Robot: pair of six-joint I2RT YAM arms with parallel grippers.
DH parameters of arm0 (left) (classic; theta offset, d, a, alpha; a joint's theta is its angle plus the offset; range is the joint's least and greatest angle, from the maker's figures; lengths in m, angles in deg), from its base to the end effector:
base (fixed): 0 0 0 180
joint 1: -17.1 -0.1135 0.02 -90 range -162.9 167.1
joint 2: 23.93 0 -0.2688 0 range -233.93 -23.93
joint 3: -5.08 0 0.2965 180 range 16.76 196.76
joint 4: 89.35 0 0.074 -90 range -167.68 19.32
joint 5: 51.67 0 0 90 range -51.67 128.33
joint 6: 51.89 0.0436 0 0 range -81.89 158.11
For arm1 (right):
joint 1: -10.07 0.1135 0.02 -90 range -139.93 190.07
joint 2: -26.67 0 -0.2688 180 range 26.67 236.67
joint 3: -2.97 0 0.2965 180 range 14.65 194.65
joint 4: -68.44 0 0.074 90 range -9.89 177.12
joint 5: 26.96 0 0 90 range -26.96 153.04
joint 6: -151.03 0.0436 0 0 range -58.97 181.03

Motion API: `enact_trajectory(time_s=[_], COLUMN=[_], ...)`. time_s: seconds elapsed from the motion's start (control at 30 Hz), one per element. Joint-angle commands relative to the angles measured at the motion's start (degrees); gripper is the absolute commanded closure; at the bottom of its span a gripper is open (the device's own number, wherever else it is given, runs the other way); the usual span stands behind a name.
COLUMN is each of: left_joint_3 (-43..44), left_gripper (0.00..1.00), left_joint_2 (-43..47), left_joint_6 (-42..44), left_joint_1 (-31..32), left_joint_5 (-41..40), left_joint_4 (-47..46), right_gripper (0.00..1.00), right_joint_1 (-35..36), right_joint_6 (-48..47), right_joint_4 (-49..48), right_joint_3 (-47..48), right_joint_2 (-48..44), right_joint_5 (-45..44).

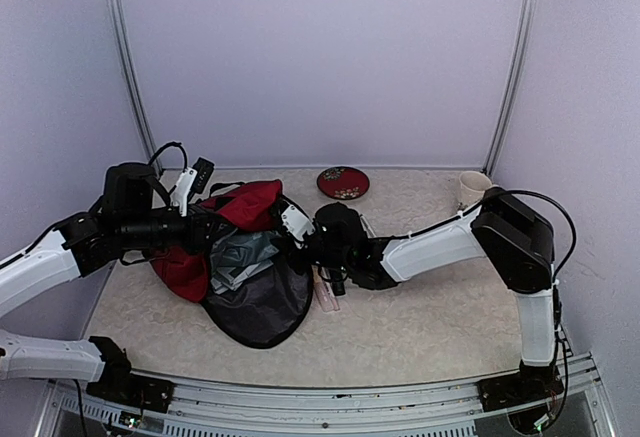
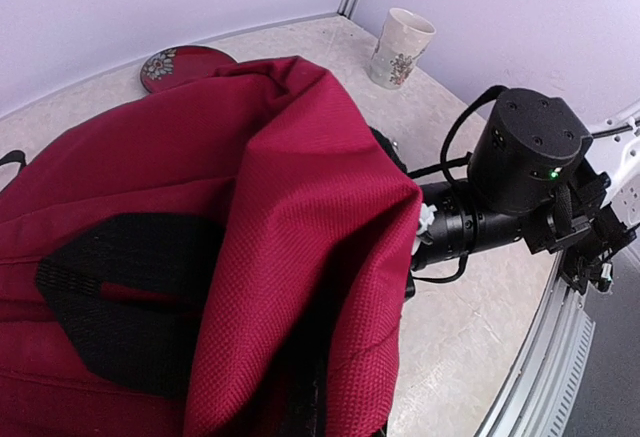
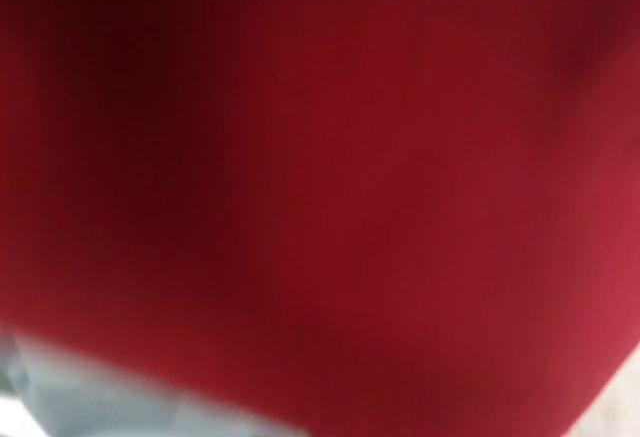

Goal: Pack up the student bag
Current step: Adjust the pencil case in the largest pocket of the bag, then pick up the student bag from the center of the board.

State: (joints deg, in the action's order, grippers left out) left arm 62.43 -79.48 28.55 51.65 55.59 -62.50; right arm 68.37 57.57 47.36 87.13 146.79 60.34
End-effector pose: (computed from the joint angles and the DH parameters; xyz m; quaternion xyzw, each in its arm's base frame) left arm 0.2143 -0.1632 0.2955 0.2591 0.7969 -0.3167 0.4445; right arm 0.2689 0.4316 0.1417 -0.3944 0.6875 0.2641 0.5496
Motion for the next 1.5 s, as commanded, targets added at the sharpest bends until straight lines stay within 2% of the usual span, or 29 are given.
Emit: enact_trajectory(time_s=[0.0,0.13,0.23,0.3,0.47,0.57,0.63,0.8,1.0,1.07,1.17,1.47], left_joint_3=[0.48,1.3,1.68,1.78,2.16,2.52,2.95,4.2,4.73,4.86,5.23,6.89], left_gripper=[1.0,1.0,1.0,1.0,1.0,1.0,1.0,1.0,1.0,1.0,1.0,1.0], left_joint_2=[-0.33,-0.53,-0.04,0.32,0.1,0.17,0.42,1.24,2.67,3.08,3.62,5.65], left_joint_6=[1.25,0.49,-0.48,-1.03,-1.92,-2.12,-2.13,-1.63,-1.31,-1.25,-1.08,-0.91], left_joint_1=[2.22,3.23,3.25,3.18,2.84,2.84,2.86,2.98,2.98,3.05,3.06,3.08], left_joint_5=[-1.55,-1.39,-1.76,-3.31,-6.45,-6.88,-6.87,-7.32,-7.7,-7.88,-8.05,-9.31], left_joint_4=[-1.21,-1.8,-1.86,-1.74,-2.23,-2.78,-2.96,-1.82,-0.3,-0.24,-0.05,1.23], right_gripper=[0.73,0.71,0.5,0.4,0.24,0.13,0.11,0.17,0.19,0.22,0.28,0.69], right_joint_1=[-0.35,-1.28,-1.52,-1.53,-1.57,-1.56,-1.55,-1.58,-1.58,-1.61,-1.44,-1.44], right_joint_6=[2.49,4.25,4.34,4.21,7.64,13.27,17.13,22.62,24.28,24.79,24.91,25.72], right_joint_4=[-4.47,-4.85,-4.82,-4.51,1.33,6.38,9.14,14.79,13.61,14.95,12.06,8.46], right_joint_3=[4.04,3.96,-0.58,-4.74,-13.69,-16.68,-16.91,-13.42,-12.78,-11.75,-12.84,-12.48], right_joint_2=[0.3,-0.26,-4.54,-9.06,-19.69,-22.02,-21.35,-15.81,-11.38,-9.8,-9.53,-9.56], right_joint_5=[2.06,2.84,2.79,3.42,4.51,1.75,0.08,0.15,0.47,2.04,6.08,12.36])
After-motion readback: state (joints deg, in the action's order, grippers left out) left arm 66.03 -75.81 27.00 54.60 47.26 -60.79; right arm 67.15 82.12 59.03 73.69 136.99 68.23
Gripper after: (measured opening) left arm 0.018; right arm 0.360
